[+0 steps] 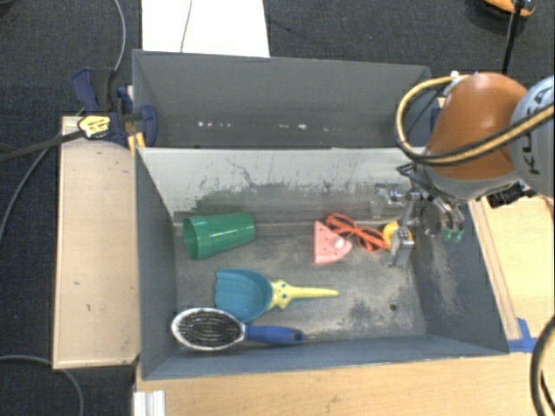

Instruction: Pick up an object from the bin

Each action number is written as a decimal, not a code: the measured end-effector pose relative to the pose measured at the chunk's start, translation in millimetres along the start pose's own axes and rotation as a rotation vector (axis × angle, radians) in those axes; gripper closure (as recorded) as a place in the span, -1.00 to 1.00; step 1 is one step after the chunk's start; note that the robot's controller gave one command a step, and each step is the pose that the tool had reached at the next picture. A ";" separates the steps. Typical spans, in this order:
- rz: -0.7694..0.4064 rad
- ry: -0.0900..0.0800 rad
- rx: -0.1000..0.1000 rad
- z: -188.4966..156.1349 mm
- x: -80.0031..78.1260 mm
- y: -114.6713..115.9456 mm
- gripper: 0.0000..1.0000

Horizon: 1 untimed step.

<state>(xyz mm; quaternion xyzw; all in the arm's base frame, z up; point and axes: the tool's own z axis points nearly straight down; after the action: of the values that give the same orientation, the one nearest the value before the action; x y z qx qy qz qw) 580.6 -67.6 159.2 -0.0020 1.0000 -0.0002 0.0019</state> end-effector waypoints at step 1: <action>0.000 0.000 0.000 0.0 0.0 0.0 -1.00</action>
Offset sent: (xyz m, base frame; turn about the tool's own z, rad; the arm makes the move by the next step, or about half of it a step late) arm -0.0356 -0.0061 -0.0892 -0.1979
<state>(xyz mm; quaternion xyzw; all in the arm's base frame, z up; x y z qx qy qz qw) 580.6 -67.6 159.2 -0.0021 1.0000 -0.0002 0.0019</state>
